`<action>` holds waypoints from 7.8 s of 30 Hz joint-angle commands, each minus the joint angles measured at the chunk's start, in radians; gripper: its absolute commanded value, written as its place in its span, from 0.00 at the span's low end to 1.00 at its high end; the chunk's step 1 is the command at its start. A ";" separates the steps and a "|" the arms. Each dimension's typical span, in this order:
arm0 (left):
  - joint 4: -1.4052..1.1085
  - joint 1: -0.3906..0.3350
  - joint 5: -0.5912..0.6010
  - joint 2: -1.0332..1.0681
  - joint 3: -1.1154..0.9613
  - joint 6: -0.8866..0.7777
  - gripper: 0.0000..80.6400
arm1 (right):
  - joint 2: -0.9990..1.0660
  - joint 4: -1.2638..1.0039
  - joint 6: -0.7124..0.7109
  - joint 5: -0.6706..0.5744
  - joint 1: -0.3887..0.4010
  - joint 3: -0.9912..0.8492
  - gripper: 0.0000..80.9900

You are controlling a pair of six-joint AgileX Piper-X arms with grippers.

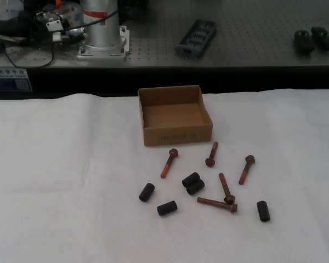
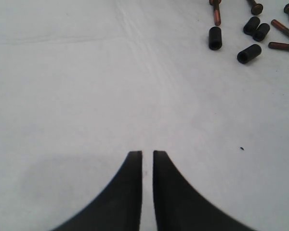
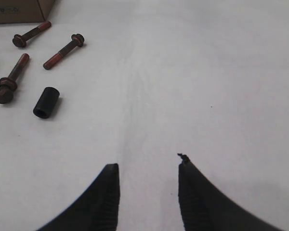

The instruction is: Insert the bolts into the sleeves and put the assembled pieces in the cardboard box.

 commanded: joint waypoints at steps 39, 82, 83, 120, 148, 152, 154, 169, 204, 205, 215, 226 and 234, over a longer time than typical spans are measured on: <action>0.093 0.002 -0.003 -0.002 -0.008 0.012 0.08 | -0.003 -0.001 -0.007 -0.013 0.001 -0.007 0.38; -0.131 0.002 0.140 -0.002 -0.008 -0.843 0.08 | -0.003 -0.309 0.474 -0.011 0.001 -0.007 0.38; -0.131 0.002 0.140 -0.002 -0.008 -0.843 0.08 | -0.003 -0.309 0.494 -0.011 0.001 -0.007 0.38; -0.134 0.002 0.123 -0.002 -0.008 -0.783 0.08 | 0.613 -0.298 0.676 -0.477 0.086 -0.238 0.33; -0.134 0.002 0.111 -0.002 -0.008 -0.783 0.08 | 1.703 0.256 0.336 0.021 0.432 -1.045 0.33; -0.134 0.002 0.111 -0.002 -0.008 -0.783 0.08 | 1.720 0.259 0.336 0.025 0.437 -1.045 0.33; -0.134 0.002 0.111 -0.002 -0.008 -0.783 0.08 | 1.726 0.256 0.336 0.025 0.439 -1.045 0.33; -0.134 0.002 0.106 -0.002 -0.008 -0.783 0.08 | 1.772 0.220 0.334 0.062 0.442 -1.045 0.33; -0.270 0.002 0.149 -0.002 -0.008 -0.745 0.08 | 1.709 0.288 0.317 -0.095 0.443 -1.038 0.04; -0.275 0.002 0.147 -0.002 -0.008 -0.745 0.08 | 1.692 0.293 0.303 -0.095 0.443 -1.038 0.04; -0.258 -0.001 0.147 0.016 -0.070 -0.697 0.08 | 1.506 0.351 0.236 -0.091 0.441 -1.038 0.04; -0.258 -0.205 0.018 0.514 -0.284 -0.533 0.08 | 1.398 0.454 0.168 -0.091 0.441 -1.038 0.04; -0.335 -0.450 -0.126 1.011 -0.528 -0.389 0.08 | 1.272 0.480 0.168 -0.091 0.441 -1.038 0.04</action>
